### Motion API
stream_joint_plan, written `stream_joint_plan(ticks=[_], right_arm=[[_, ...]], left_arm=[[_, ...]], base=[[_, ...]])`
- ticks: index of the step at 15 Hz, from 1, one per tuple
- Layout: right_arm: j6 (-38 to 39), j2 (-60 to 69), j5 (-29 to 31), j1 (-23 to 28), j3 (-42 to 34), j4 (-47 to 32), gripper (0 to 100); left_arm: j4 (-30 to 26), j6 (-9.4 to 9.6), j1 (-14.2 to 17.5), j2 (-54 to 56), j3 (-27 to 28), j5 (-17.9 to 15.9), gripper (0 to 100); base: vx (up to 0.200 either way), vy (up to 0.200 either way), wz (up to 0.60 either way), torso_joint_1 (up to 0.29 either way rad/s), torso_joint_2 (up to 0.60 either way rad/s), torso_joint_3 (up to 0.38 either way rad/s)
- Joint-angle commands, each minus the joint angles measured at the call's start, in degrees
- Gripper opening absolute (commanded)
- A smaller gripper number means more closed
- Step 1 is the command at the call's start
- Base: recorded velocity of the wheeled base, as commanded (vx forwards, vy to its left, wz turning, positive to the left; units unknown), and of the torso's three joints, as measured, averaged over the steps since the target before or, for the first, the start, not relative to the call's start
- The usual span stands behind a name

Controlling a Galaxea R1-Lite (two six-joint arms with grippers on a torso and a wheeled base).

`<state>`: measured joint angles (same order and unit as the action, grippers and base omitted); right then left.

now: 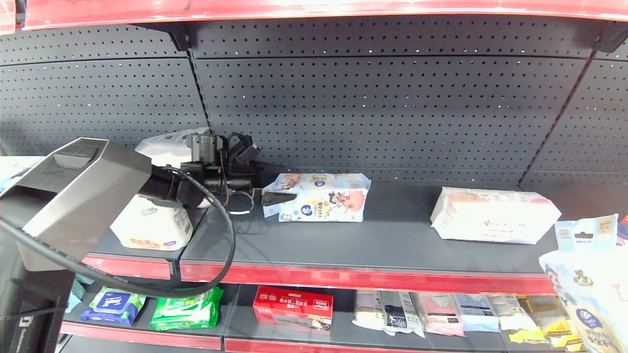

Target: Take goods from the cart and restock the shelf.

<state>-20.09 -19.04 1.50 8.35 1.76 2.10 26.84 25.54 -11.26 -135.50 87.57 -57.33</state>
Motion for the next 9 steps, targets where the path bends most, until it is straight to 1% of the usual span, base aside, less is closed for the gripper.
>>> stream_joint_plan(ticks=[1, 2, 6, 9], right_arm=[[0.0, -0.2, 0.0, 0.0, 0.0, 0.0, 0], [-0.1, -0.3, 0.0, 0.0, 0.0, 0.0, 0], [-0.1, -0.3, -0.1, 0.0, 0.0, 0.0, 0], [-0.1, -0.3, -0.1, 0.0, 0.0, 0.0, 0]], left_arm=[[-0.2, -0.14, 0.0, 0.0, 0.1, 0.7, 100], [-1.5, -0.23, -0.1, 0.0, 0.1, 2.0, 100], [-2.6, -0.23, 0.1, -2.3, 3.6, 2.1, 100], [-3.3, -0.23, 0.0, -2.8, 4.1, 2.4, 100]], base=[[0.000, 0.000, 0.00, 0.000, 0.00, 0.000], [0.000, 0.000, 0.00, 0.000, 0.00, 0.000], [0.000, 0.000, 0.00, 0.000, 0.00, 0.000], [0.000, 0.000, 0.00, 0.000, 0.00, 0.000]])
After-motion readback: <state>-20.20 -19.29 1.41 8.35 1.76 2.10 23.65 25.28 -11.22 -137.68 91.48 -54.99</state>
